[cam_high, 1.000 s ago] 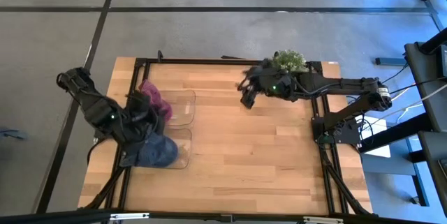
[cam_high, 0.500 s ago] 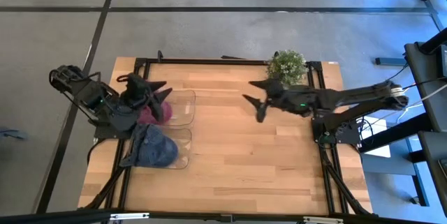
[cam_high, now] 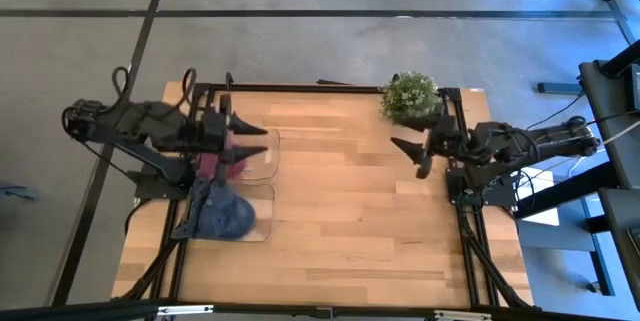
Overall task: Pick & Place hat
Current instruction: Return to Home Position
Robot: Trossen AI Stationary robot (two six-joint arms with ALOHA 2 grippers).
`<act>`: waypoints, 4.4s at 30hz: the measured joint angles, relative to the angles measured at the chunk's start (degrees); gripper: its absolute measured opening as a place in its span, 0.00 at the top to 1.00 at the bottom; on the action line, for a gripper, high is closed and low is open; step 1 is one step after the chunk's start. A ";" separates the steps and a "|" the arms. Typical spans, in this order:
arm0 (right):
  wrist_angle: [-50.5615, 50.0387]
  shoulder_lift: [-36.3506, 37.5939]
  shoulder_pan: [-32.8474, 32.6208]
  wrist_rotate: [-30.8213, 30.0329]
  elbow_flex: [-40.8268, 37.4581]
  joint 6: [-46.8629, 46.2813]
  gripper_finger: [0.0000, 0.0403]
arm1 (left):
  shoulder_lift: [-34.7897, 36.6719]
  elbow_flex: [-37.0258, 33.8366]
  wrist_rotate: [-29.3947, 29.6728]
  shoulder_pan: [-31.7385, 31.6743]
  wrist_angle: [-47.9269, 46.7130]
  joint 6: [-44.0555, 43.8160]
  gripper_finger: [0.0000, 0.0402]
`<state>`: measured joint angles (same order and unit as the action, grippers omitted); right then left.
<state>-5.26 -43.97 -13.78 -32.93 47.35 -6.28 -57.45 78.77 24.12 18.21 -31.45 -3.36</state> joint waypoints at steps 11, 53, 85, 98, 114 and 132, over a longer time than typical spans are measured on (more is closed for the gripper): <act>4.03 10.43 -3.64 0.48 -12.81 2.07 0.36 | 16.95 -26.26 -23.68 -17.79 18.66 -2.02 0.61; 3.61 43.87 -4.87 2.26 -30.52 -0.60 0.36 | 53.00 -78.30 -22.55 -25.70 44.82 -17.10 0.61; 9.82 43.77 -4.90 4.03 -46.96 6.99 0.36 | 52.55 -78.30 -19.22 -25.83 32.89 -12.36 0.61; 9.68 43.47 -4.90 4.04 -46.96 11.09 0.36 | 52.55 -78.30 -19.23 -25.83 32.91 -12.36 0.61; 9.68 43.45 -4.90 4.04 -46.96 11.17 0.36 | 52.55 -78.30 -19.23 -25.83 32.91 -12.39 0.61; 9.68 43.43 -4.90 4.04 -46.94 11.16 0.36 | 52.55 -78.30 -19.23 -25.83 32.91 -12.39 0.61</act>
<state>4.43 -0.54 -18.68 -28.88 0.40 4.88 -4.91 0.47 4.89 -7.62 1.45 -15.75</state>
